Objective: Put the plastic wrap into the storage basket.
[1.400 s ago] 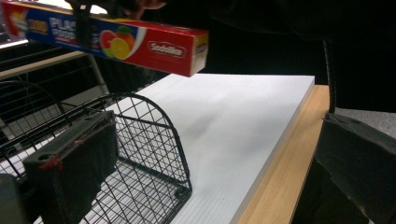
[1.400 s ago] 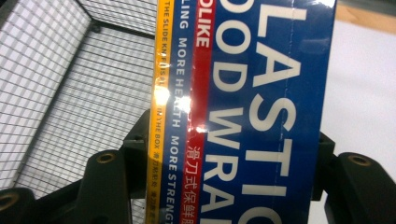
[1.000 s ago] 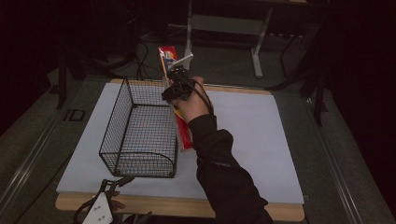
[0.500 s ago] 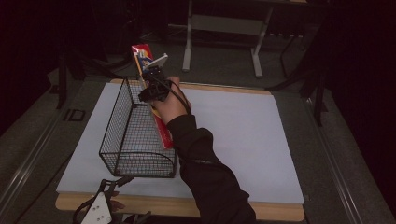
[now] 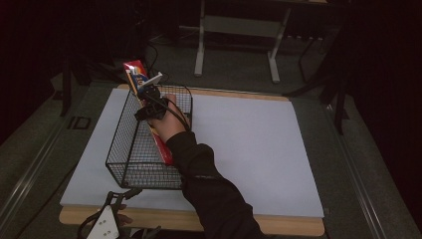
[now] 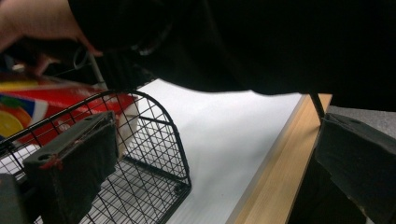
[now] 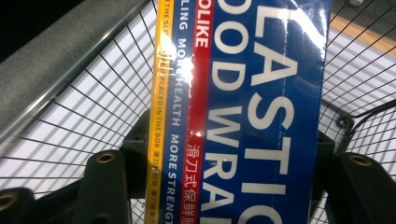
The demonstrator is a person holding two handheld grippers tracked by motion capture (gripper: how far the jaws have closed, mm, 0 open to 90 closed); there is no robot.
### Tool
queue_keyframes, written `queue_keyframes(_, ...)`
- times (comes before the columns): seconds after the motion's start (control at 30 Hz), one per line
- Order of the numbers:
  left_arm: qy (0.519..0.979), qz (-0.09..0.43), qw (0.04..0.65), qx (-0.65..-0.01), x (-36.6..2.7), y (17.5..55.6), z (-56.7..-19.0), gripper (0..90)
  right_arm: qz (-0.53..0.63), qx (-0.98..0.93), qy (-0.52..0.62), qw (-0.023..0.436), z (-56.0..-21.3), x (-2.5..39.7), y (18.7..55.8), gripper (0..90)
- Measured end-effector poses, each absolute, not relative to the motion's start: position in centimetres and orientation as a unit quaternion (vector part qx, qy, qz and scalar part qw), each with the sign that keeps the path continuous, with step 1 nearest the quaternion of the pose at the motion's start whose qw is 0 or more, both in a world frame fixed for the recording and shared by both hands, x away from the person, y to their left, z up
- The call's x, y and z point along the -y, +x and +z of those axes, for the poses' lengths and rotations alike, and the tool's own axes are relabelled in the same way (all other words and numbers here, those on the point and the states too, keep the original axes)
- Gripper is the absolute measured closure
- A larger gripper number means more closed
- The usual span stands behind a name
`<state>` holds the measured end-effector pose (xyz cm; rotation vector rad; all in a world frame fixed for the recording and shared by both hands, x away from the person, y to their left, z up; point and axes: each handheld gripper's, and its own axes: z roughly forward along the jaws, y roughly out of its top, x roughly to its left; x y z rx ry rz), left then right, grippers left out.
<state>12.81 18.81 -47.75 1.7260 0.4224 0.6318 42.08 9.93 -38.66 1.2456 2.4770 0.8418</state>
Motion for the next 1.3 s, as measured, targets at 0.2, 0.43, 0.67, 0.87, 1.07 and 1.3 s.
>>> queue_keyframes(0.2, 0.741, 0.271, 0.587, -0.18, -18.8, 12.8, -47.7, 0.0, 0.27, -0.849, 0.437, 0.125, -40.3, -10.0, 42.3, 39.0)
queue_keyframes(0.43, 0.742, 0.271, 0.586, -0.179, -18.8, 12.8, -47.7, 0.0, 0.253, -0.851, 0.442, 0.131, -41.5, -9.6, 42.3, 39.0)
queue_keyframes(0.67, 0.743, 0.272, 0.585, -0.179, -18.7, 12.8, -47.7, 0.0, 0.254, -0.853, 0.441, 0.121, -41.9, -9.6, 41.8, 38.9)
queue_keyframes(0.87, 0.743, 0.271, 0.586, -0.179, -18.7, 12.8, -47.7, 0.0, 0.24, -0.854, 0.448, 0.114, -42.4, -9.4, 41.7, 38.9)
queue_keyframes(1.07, 0.743, 0.272, 0.585, -0.179, -18.7, 12.8, -47.7, 0.0, 0.23, -0.853, 0.459, 0.098, -43.2, -9.3, 41.9, 39.0)
queue_keyframes(1.3, 0.743, 0.271, 0.585, -0.178, -18.7, 12.8, -47.8, 0.0, 0.218, -0.857, 0.457, 0.098, -44.5, -9.7, 42.0, 39.0)
